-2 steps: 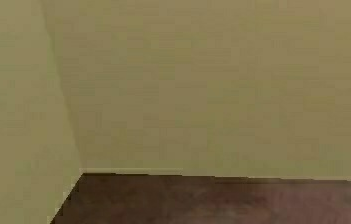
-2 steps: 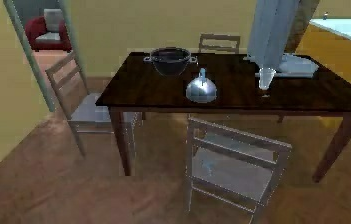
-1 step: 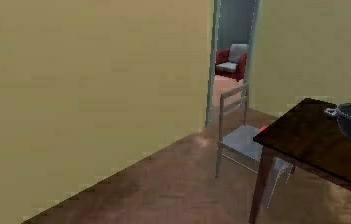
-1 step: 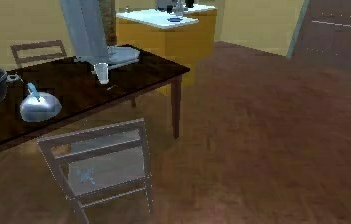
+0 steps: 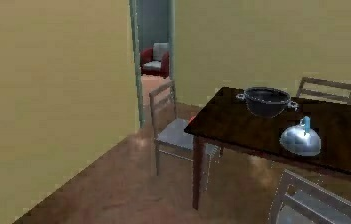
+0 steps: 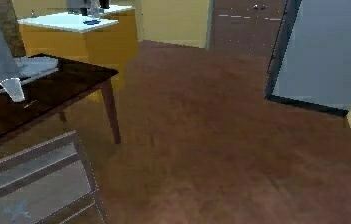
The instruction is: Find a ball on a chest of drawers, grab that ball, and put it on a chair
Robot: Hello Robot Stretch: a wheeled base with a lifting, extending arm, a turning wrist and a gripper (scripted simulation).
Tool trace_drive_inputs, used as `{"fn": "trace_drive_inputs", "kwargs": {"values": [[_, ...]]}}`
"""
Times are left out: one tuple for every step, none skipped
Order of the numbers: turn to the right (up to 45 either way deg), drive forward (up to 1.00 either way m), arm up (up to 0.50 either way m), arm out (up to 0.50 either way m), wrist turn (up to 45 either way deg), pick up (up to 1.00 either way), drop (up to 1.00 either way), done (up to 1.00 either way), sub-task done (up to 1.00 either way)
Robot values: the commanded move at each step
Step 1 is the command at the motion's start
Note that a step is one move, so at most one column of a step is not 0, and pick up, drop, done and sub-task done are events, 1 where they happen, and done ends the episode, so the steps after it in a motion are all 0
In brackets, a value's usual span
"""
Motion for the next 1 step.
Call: {"fn": "trace_drive_inputs", "kwargs": {"values": [[0.0, 0.50, 0.00, 0.00, 0.0, 0.00, 0.00, 0.00, 0.00]]}}
